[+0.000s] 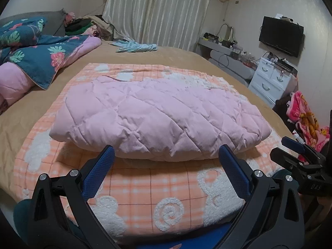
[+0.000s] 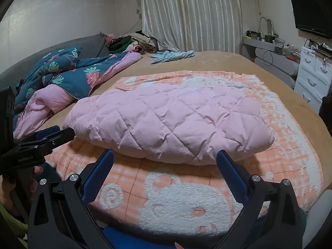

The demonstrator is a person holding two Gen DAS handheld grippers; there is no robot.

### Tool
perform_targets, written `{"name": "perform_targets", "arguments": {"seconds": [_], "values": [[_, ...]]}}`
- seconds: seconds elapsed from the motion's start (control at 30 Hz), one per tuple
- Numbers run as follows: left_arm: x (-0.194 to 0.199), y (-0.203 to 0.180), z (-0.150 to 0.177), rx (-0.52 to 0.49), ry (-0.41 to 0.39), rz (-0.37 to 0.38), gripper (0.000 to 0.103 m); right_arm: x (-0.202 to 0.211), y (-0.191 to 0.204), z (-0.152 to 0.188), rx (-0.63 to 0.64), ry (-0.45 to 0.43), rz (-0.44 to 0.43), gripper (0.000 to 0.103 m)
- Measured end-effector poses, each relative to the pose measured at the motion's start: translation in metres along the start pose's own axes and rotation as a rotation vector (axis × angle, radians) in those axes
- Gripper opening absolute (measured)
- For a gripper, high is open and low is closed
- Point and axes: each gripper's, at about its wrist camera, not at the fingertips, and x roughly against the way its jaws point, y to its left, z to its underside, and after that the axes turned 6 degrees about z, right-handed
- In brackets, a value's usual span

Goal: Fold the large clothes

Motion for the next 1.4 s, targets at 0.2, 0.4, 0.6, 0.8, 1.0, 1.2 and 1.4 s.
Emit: {"name": "perform_targets", "arguments": {"seconds": [0.2,0.4,0.6,0.8,1.0,1.2,1.4], "values": [[-0.002,0.0006,0.0021,-0.002,0.011,-0.012,0.094,-0.0008,0.0016,0.0004,-0.004,0.001,0.001,0.099],[-0.0027,0.0008,0.0016,-0.002,0.013,-0.028,0.094,-0.0014,0.003,-0.0003,-0.006,0.008,0.001,0.099],[-0.0025,0.0004,0.0023,-0.005,0.015,-0.033,0.094,-0.0014,0.0007,-0.0002,-0.009,0.008,0.001,0.099],[-0.0015,0.0006,0.0024,-0.007,0.012,-0.035,0.094,-0.0012,-0.0001,-0.0001,-0.008,0.008,0.001,0.099],[-0.001,0.0013,0.0013,-0.008,0.012,-0.041,0.094,-0.0012,-0.0003,-0.0008,-0.007,0.003,0.002,0.099],[-0.0005,0.001,0.0007,-0.013,0.014,-0.044,0.094,-0.0011,-0.0003,-0.0015,-0.008,0.005,0.0,0.099],[-0.0003,0.0012,0.0007,-0.01,0.012,-0.042,0.094,-0.0011,-0.0001,-0.0014,-0.007,0.005,0.001,0.099]]}}
